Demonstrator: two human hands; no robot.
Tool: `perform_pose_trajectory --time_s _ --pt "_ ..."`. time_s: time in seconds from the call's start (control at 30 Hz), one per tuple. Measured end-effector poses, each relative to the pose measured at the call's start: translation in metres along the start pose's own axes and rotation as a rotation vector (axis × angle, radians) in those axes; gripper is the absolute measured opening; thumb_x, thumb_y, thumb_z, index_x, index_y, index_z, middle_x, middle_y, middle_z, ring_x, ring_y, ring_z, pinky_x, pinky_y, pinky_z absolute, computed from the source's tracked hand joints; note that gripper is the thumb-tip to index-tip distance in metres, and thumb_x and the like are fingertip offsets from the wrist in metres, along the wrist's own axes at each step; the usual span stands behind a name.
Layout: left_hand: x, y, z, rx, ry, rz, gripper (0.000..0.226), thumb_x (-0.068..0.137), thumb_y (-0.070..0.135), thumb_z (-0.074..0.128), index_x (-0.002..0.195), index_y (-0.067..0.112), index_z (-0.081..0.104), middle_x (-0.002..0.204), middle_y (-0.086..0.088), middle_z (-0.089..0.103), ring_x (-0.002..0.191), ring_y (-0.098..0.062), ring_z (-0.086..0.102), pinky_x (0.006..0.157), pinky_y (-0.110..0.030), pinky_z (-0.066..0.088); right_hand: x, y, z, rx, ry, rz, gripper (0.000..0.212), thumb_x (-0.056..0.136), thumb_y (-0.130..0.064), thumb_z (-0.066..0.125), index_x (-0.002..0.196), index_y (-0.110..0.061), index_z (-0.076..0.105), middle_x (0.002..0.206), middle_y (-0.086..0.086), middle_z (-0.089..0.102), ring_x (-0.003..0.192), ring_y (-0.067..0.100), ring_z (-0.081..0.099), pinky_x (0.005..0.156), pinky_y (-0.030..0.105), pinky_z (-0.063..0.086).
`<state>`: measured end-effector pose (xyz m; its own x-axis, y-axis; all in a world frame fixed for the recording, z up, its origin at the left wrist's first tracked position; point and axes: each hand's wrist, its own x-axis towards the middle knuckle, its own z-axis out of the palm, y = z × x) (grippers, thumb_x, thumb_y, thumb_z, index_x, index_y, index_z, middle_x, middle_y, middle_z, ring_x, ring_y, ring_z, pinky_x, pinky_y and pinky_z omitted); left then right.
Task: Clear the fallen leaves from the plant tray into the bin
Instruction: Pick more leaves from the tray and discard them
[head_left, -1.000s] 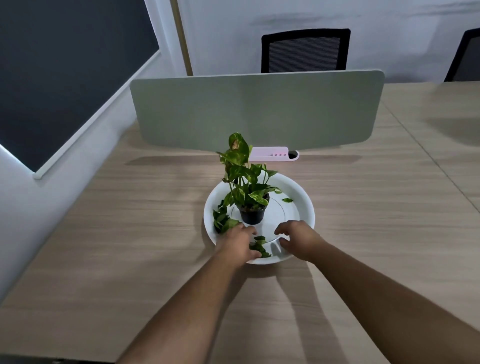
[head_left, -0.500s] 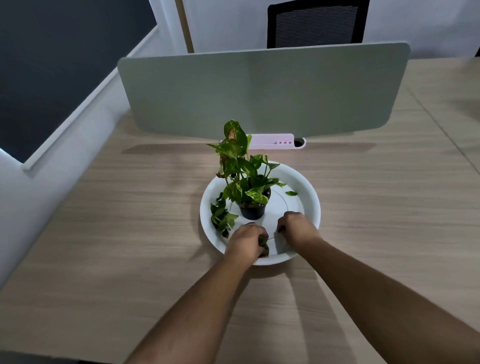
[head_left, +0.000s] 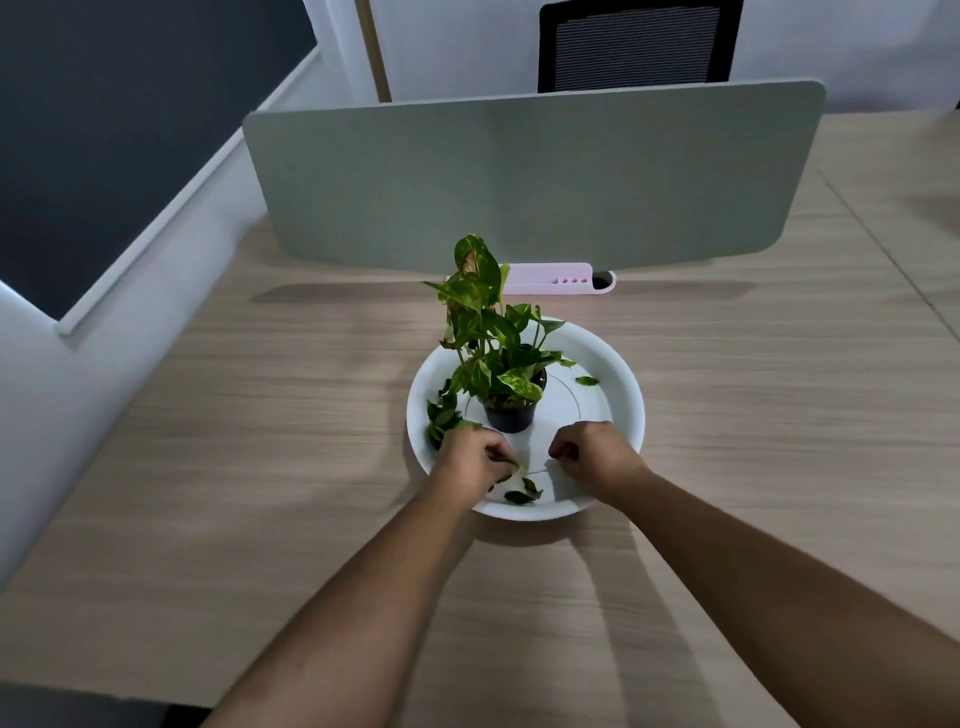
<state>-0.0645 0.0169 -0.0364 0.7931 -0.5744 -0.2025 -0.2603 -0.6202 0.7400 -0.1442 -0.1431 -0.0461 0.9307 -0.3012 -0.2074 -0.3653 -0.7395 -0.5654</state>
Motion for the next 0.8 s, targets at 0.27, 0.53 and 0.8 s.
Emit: perform_pose_trajectory --time_s 0.27,0.53,0.8 --pt "-0.006 -0.015 -0.03 -0.025 0.087 -0.054 0.009 0.072 0.0 0.074 0.081 0.003 0.075 0.084 -0.015 0.075 0.06 -0.01 0.06 0.068 -0.014 0.052 -0.008 -0.033 0.017 -0.074 -0.187 -0.214 0.019 0.074 -0.004 0.062 0.083 -0.014 0.076 0.101 0.006 0.069 0.093 0.022 0.063 0.084 0.03 0.051" --pt "-0.012 -0.018 -0.038 -0.042 0.105 -0.056 0.009 0.074 0.0 0.073 0.082 0.003 0.074 0.085 -0.012 0.074 0.067 -0.012 0.061 0.062 -0.007 0.045 -0.003 -0.045 0.024 -0.162 -0.23 -0.319 0.019 0.079 -0.011 0.064 0.098 -0.013 0.066 0.104 0.011 0.06 0.094 0.027 0.058 0.079 0.03 0.045" --pt "-0.014 -0.023 -0.04 -0.037 0.114 -0.056 0.009 0.074 0.001 0.074 0.081 0.006 0.075 0.087 -0.01 0.075 0.072 -0.014 0.064 0.068 -0.018 0.053 0.002 -0.046 0.021 -0.247 -0.303 -0.323 0.017 0.082 -0.01 0.061 0.092 -0.01 0.074 0.101 0.011 0.066 0.094 0.026 0.06 0.081 0.031 0.046"
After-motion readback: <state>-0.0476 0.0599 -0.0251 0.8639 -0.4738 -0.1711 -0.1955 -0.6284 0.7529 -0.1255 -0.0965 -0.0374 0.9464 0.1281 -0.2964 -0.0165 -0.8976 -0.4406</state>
